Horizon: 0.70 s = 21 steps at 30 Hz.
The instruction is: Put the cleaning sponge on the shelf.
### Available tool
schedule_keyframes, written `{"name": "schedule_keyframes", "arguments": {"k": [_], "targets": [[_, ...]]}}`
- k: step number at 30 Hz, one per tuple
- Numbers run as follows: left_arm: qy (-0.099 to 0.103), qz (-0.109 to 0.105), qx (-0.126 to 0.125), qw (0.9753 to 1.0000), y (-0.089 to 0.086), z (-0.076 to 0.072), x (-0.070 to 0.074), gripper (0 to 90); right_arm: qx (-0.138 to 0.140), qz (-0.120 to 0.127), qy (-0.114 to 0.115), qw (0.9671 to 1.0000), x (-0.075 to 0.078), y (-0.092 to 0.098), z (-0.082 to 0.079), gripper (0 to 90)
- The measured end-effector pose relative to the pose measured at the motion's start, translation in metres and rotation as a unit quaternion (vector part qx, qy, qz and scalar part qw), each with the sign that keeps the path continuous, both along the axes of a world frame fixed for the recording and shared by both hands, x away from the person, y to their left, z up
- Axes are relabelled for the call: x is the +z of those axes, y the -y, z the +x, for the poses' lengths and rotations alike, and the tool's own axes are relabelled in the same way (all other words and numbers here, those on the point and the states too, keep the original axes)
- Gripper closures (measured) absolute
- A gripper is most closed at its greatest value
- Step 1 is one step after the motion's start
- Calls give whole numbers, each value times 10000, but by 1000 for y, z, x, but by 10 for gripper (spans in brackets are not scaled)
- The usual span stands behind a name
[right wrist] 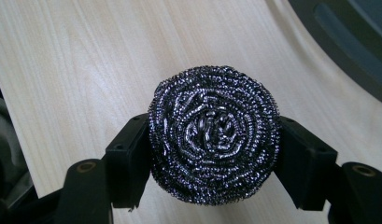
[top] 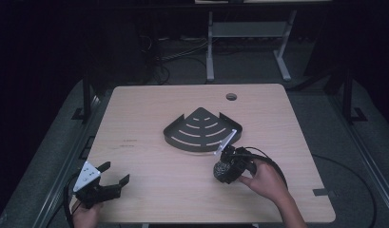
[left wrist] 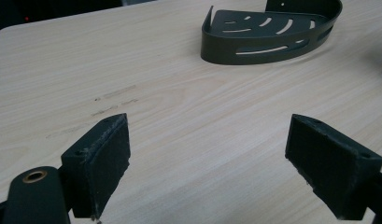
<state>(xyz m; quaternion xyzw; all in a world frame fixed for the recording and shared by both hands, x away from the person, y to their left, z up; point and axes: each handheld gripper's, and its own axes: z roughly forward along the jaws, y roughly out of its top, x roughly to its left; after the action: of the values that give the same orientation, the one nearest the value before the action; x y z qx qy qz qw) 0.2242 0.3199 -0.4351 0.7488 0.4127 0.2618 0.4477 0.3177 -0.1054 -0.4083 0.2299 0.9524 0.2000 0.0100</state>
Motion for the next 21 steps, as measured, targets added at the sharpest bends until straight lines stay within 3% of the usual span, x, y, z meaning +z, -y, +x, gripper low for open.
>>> {"name": "schedule_keyframes", "arguments": {"k": [21], "targets": [[2,2,0,10000,0,1,0,132,-8,84,-40,10000,14,4,12,329]]}}
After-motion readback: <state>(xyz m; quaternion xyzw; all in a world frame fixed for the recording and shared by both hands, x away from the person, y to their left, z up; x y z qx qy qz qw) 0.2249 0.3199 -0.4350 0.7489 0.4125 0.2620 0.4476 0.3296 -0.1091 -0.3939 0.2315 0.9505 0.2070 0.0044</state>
